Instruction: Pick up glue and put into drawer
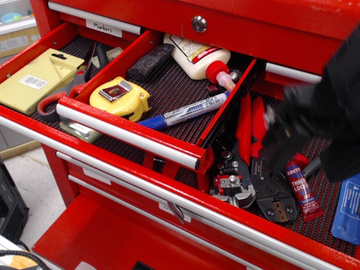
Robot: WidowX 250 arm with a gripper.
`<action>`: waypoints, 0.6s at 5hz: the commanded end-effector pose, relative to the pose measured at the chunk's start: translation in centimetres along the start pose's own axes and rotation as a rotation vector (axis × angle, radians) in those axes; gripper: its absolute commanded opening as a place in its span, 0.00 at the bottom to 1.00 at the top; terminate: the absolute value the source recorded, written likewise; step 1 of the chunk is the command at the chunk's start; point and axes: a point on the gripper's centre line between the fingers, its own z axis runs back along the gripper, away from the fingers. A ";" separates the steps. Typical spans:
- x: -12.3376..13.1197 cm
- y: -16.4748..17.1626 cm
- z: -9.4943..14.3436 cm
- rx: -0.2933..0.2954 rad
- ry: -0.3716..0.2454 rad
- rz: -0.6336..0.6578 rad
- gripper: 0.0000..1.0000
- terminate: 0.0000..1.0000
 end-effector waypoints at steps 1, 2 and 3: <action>2.8 -3.4 -2.0 -0.097 -0.048 0.316 1.00 0.00; 4.2 -4.3 -3.4 -0.094 -0.097 0.376 1.00 0.00; 4.9 -4.7 -5.1 -0.116 -0.141 0.379 1.00 0.00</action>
